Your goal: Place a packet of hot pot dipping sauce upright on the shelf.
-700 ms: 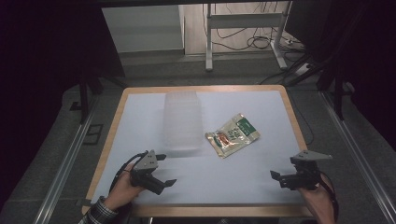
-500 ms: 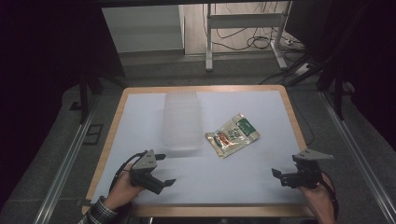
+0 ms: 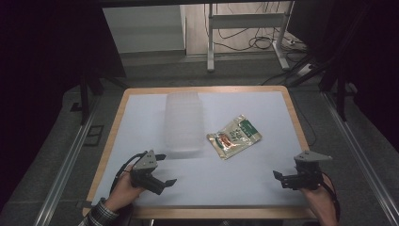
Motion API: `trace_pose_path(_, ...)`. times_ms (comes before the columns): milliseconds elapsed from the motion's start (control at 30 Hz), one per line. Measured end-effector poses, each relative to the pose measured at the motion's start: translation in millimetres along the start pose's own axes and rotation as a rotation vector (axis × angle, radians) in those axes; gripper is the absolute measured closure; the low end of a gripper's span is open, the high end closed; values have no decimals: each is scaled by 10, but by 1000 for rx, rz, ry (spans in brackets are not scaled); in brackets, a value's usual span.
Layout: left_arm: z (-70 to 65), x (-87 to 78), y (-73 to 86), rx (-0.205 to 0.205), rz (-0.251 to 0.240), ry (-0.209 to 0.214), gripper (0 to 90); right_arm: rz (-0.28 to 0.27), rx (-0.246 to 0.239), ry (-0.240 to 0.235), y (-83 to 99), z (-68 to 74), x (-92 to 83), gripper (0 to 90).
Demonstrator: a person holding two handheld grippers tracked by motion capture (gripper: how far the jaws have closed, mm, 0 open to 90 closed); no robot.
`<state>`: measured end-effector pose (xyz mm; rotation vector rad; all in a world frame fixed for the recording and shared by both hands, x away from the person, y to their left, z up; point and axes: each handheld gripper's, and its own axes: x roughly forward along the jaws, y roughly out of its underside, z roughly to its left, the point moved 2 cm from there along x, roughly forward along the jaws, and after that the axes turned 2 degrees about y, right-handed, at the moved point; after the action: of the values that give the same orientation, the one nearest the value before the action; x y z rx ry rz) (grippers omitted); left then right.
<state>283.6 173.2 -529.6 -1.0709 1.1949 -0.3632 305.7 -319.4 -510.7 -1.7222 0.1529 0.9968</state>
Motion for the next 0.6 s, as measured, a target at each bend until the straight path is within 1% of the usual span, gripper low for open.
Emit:
trace_pose_path(333, -6, 3, -1, 6, -2, -1, 30, 12, -24, 11, -18, 13, 33, 0)
trace_pose_path(600, -7, 5, 1, 9, -9, 6, 29, -2, -35, 15, -71, 23, 61, 0)
